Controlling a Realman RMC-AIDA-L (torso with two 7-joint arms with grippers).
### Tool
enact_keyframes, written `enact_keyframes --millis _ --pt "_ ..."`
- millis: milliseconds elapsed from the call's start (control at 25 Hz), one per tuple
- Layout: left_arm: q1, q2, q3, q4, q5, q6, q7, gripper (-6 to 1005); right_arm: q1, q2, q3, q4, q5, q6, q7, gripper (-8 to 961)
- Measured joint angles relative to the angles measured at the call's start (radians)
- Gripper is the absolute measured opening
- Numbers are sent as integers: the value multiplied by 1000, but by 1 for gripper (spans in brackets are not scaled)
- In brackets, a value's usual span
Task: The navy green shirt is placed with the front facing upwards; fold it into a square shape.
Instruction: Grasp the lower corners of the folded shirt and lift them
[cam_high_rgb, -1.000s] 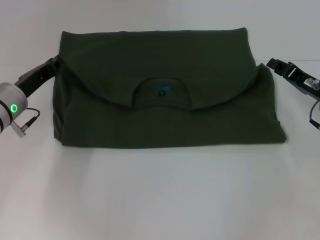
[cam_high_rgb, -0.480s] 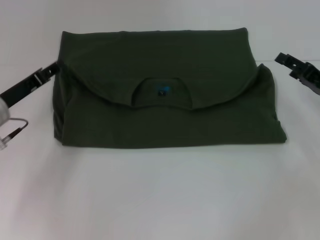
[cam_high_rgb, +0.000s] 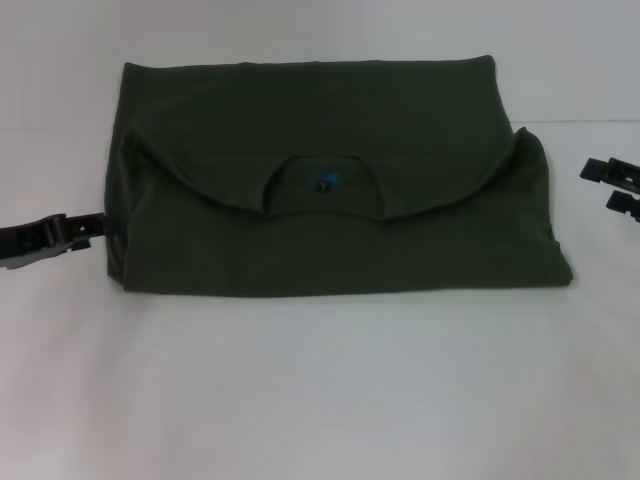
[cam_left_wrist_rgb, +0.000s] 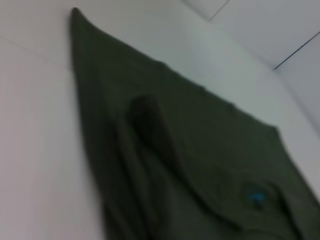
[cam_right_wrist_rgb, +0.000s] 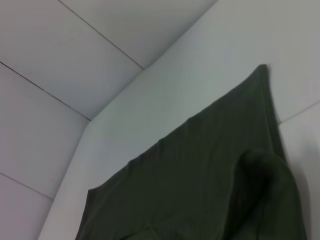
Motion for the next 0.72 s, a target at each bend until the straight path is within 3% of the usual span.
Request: enact_keyframes --millis 160,720 --pt "-22 5 14 -12 71 -18 4 638 -16 0 -1 0 -2 -5 -1 930" --pt "-49 -24 99 -61 76 -122 20 638 -18 7 -2 0 -25 -5 0 929"
